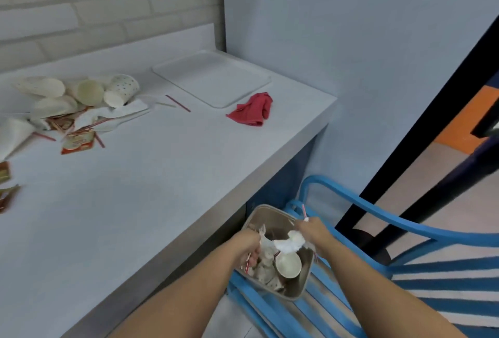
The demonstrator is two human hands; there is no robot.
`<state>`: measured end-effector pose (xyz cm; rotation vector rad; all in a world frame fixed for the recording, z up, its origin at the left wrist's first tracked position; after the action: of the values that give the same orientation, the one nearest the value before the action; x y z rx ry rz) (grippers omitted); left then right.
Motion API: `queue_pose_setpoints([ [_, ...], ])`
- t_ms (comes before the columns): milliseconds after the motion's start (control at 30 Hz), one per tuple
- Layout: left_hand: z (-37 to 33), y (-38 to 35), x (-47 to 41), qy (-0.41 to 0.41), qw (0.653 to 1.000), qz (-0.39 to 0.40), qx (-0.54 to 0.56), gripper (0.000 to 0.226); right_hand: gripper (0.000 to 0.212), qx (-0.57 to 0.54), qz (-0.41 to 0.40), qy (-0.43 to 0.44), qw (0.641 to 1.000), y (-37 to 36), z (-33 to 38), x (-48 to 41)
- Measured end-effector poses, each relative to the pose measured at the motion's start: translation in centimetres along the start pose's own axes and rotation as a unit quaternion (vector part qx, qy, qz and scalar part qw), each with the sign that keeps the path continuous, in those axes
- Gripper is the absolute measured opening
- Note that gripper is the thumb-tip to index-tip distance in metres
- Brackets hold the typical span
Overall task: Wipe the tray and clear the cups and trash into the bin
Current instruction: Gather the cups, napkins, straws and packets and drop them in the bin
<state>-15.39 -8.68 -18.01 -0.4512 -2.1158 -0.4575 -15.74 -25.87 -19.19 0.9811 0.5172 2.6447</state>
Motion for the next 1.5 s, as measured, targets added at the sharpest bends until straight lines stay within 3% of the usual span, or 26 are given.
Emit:
queue_pose_setpoints([
  [167, -0.1, -1.1, -0.3, 0.003, 0.999, -0.016, 0.038, 0.027, 0.017, 0.02, 0.01, -0.029, 0.999, -1.3, -1.6, -1.4],
  [233, -0.3, -1.0, -0.3, -0.001, 0.999, -0.039, 0.022, 0.044, 0.01, 0.046, 0.005, -0.033, 0.998, -1.7, -1.5, -1.6],
  [433, 0.0, 0.5, -1.2, -0.04, 0.994, -0.099, 0.003, 0.053, 0.033, 0.08, 0.037, -0.059, 0.994, -3.4, -0.6, -2.5],
  [600, 0.0, 1.5, 0.6, -0.072, 0.99, -0.12, -0.005, 0.047, 0.046, 0.054, 0.124, -0.084, 0.987, -5.3, 0.2, -2.2],
  [867, -0.2, 2.7, 3.1, -0.139, 0.973, -0.177, -0.046, 0.039, 0.038, 0.161, 0.201, -0.009, 0.966, -5.6, 4.3, -0.7],
  [1033, -0.9, 3.5, 5.9, -0.302, 0.913, -0.261, -0.086, 0.027, 0.03, 0.275, 0.258, 0.039, 0.925, -5.5, 8.6, 2.0],
  [1200, -2.2, 5.5, 11.0, -0.432, 0.83, -0.331, -0.123, 0.02, 0.03, 0.43, 0.318, 0.132, 0.835, -5.3, 15.1, 8.0],
  [1333, -2.4, 9.8, 14.5, -0.467, 0.777, -0.408, -0.107, 0.011, 0.024, 0.477, 0.325, 0.204, 0.791, -6.4, 20.5, 13.0],
  [1500, 0.5, 17.4, 17.2, -0.434, 0.758, -0.48, -0.079, 0.002, 0.018, 0.379, 0.29, 0.357, 0.803, -11.4, 24.2, 17.2],
])
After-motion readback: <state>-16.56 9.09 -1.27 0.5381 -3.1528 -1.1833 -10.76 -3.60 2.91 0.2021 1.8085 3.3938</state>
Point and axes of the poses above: each hand's wrist, its own x-axis away from the middle knuckle, its own y-axis out of the back of the hand, z = x × y, the point moved 2 cm from there along -x, towards the middle knuckle, and after that the axes turned 3 degrees about -x, right-handed, at the moved point
